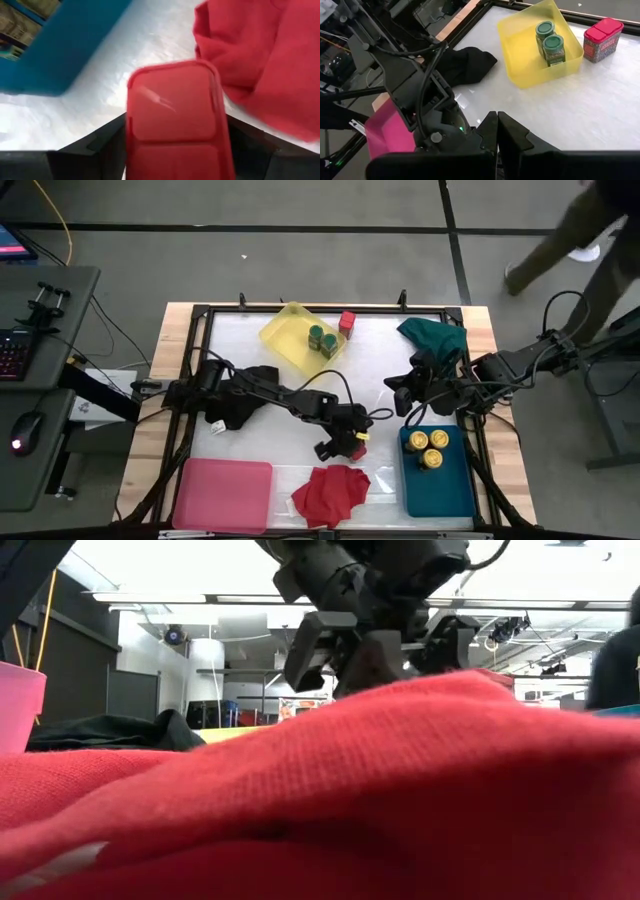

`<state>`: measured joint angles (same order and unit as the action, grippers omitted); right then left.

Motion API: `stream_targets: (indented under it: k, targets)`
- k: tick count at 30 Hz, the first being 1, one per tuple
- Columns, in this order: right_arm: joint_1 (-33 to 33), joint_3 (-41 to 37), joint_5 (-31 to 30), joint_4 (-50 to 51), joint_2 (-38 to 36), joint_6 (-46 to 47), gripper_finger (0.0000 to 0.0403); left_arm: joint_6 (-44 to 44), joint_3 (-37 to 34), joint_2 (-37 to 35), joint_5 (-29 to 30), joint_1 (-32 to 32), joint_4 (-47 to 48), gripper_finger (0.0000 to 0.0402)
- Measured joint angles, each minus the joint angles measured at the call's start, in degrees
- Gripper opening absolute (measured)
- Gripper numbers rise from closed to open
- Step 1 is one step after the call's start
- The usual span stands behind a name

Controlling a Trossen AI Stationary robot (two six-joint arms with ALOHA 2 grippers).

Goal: Sort spices by type
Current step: Put the bottom red seasoning can into the red bin

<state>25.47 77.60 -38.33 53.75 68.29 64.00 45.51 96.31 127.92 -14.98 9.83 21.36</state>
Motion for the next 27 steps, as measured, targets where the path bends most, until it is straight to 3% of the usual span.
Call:
stream_targets:
  k: [4, 8, 13, 18, 23, 27]
  targets:
    - [0.0, 0.0, 0.0, 0.04, 0.0, -0.09, 0.0, -3.02, 0.03, 0.27, 0.05, 0.11, 0.11, 0.0235]
    - [0.0, 0.0, -0.02, 0.03, 0.0, -1.37, 0.0, -8.25, 0.18, -0.26, 0.2, 0.02, 1.09, 0.0183]
    - [0.0, 0.0, -0.02, 0.49, 0.0, -1.52, 0.0, -13.35, 0.58, -4.02, 0.17, -0.94, 7.07, 0.0183]
    - [0.0, 0.0, -0.23, 0.8, 0.0, -3.17, 0.0, -18.94, 0.32, -11.14, 0.24, -2.71, 20.76, 0.0183]
    - [0.0, 0.0, -0.63, 1.38, -0.02, -3.67, 0.0, -31.55, -7.55, -21.98, 1.04, -2.57, 24.24, 0.0183]
    - [0.0, 0.0, -0.61, 1.97, -0.02, -4.08, 0.0, -45.81, -19.36, -34.04, 8.22, 2.81, 19.3, 0.0183]
